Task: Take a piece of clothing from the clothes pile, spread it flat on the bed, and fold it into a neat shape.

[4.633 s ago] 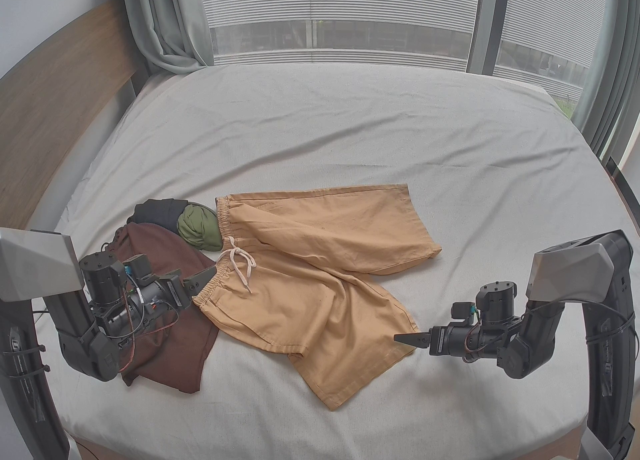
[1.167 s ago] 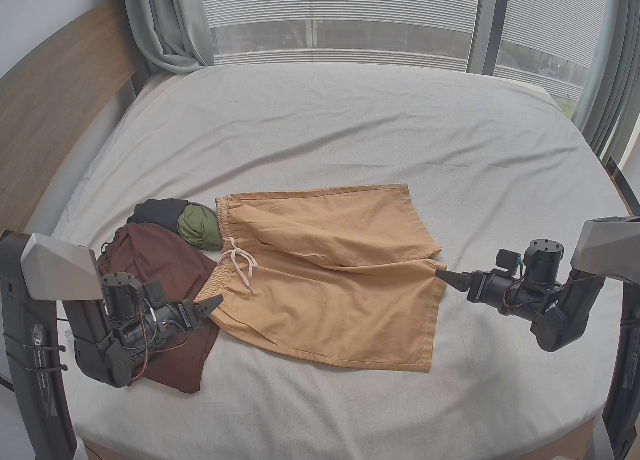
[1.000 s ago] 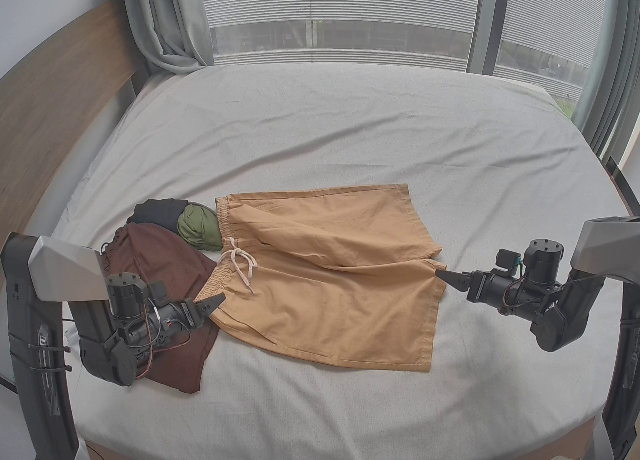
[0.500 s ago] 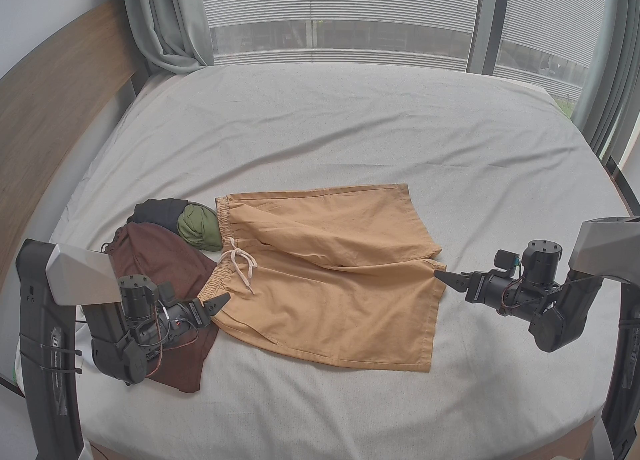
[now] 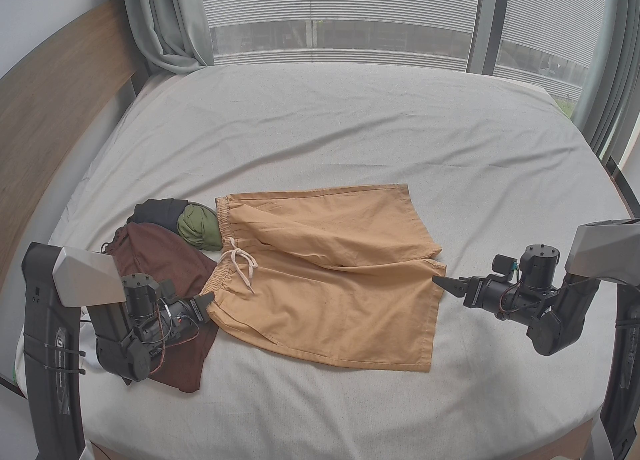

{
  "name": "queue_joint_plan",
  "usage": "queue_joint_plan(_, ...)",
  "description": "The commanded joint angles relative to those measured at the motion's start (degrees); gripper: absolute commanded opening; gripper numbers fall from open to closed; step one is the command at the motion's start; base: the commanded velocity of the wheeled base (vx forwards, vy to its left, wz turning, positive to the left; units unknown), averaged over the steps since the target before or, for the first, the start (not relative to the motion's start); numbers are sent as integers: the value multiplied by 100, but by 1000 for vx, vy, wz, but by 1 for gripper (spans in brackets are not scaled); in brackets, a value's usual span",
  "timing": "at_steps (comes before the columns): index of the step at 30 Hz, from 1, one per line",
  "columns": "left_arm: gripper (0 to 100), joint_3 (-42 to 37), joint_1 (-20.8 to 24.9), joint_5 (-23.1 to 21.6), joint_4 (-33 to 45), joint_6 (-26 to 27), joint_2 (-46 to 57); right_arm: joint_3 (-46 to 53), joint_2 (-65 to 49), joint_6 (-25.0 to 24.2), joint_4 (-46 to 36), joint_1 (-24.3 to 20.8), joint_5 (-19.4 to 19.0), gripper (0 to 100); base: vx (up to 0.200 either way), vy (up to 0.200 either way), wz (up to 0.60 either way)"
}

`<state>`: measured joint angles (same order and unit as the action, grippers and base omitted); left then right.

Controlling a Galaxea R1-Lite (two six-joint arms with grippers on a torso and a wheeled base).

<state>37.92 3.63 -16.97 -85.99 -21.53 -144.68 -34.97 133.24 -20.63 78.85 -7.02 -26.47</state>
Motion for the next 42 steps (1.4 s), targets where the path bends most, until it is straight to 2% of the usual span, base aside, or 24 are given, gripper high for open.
queue_joint_plan(1, 0, -4, -3, -8, -5, 0, -8, 175, 35, 15, -98, -36, -8, 100, 0, 0, 0)
queue_joint_plan(11, 0, -57, 50, -8, -76, 0, 1, 667, 44, 507, -915, -168, -17, 100, 0, 0, 0)
queue_joint_plan(21, 0, -66, 59, -17, -93, 0, 1, 887, 413, 533, -836, -555, -60, 100, 0, 0, 0)
queue_joint_plan(29, 0, -57, 50, -17, -111, 0, 1, 817, 835, 516, -695, -695, -60, 100, 0, 0, 0)
queue_joint_plan(32, 0, -57, 50, -17, -120, 0, 1, 773, 1002, 489, -608, -897, -52, 100, 0, 0, 0)
queue_joint_plan(42, 0, -48, 41, -17, -120, 0, 1, 843, 1019, 472, -493, -941, -96, 100, 0, 0, 0)
